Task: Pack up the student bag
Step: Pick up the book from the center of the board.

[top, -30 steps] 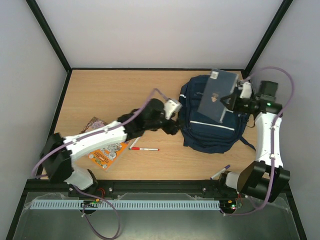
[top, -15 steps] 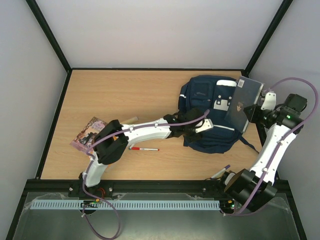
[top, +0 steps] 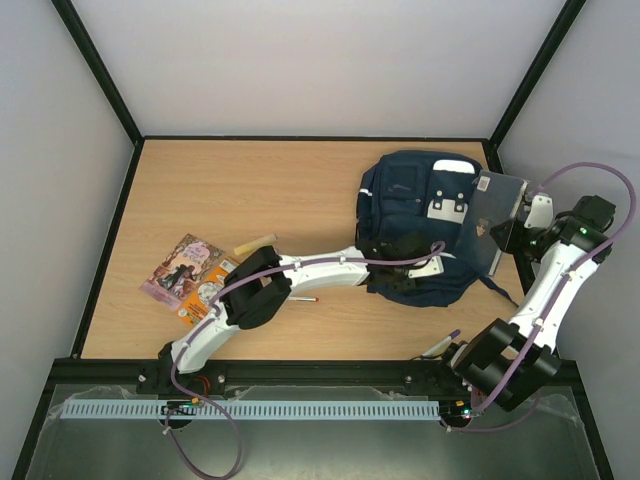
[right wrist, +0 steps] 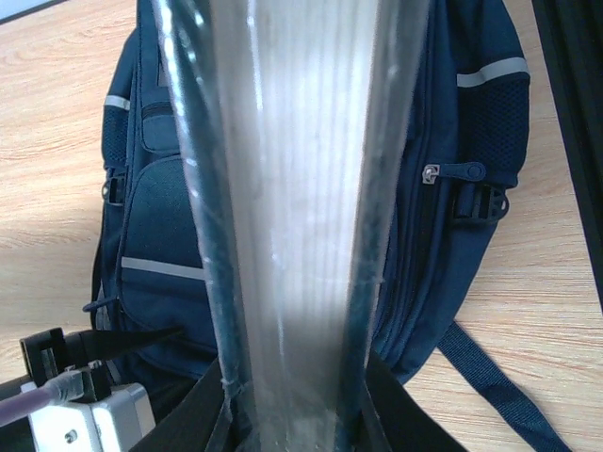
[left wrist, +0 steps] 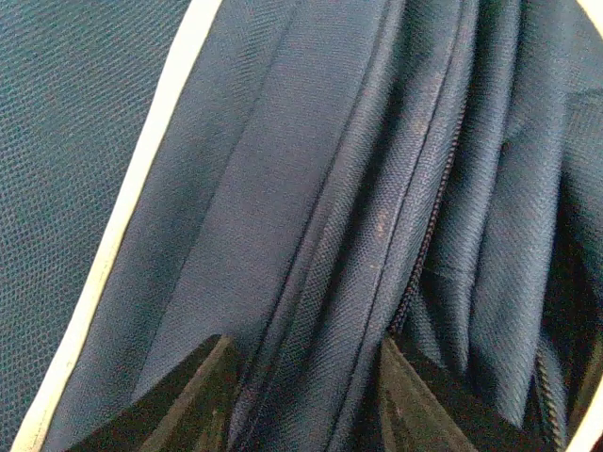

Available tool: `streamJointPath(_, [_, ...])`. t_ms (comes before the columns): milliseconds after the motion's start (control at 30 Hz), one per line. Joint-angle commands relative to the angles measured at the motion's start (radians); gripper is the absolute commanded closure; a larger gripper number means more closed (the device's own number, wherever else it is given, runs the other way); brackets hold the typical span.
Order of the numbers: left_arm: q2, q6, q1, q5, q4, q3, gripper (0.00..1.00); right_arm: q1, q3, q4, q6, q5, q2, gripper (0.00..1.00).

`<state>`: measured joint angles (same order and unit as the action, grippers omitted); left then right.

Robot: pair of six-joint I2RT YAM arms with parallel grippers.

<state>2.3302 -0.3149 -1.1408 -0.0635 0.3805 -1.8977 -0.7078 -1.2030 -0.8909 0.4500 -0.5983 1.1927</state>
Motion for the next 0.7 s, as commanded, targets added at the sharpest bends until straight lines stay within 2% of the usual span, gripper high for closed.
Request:
streamJointPath(0, [0.052, -0.016, 0.000, -0.110, -0.013, -0.022, 0.60, -0.005, 0.006, 0.044, 0.006, -0.044, -0.020, 0.99])
streamJointPath(33, [0.061, -0.017, 0.001, -0.121, -0.013, -0.024, 0.70, -0.005, 0.012, 0.055, -0.005, -0.035, -0.011, 0.99])
streamJointPath(100, [0.061, 0.004, 0.004, -0.143, -0.009, -0.016, 0.83, -0.005, 0.016, 0.065, -0.017, -0.027, 0.015, 0.99])
streamJointPath(200, [-0.015, 0.080, 0.013, -0.184, -0.058, 0.094, 0.96, -0.005, 0.023, 0.084, -0.016, -0.019, 0.047, 0.99])
streamJointPath(300, [-0.137, 0.181, 0.034, -0.216, -0.138, 0.265, 0.98, -0.006, 0.059, 0.157, -0.038, 0.023, 0.052, 0.99])
streamJointPath(500, [-0.340, 0.357, 0.049, -0.257, -0.187, 0.541, 0.98, 0.002, 0.082, 0.260, -0.048, 0.103, 0.124, 0.99])
streamJointPath(667, [-0.458, 0.430, 0.020, -0.261, -0.275, 0.694, 0.98, 0.111, 0.145, 0.326, -0.048, 0.168, 0.138, 0.99])
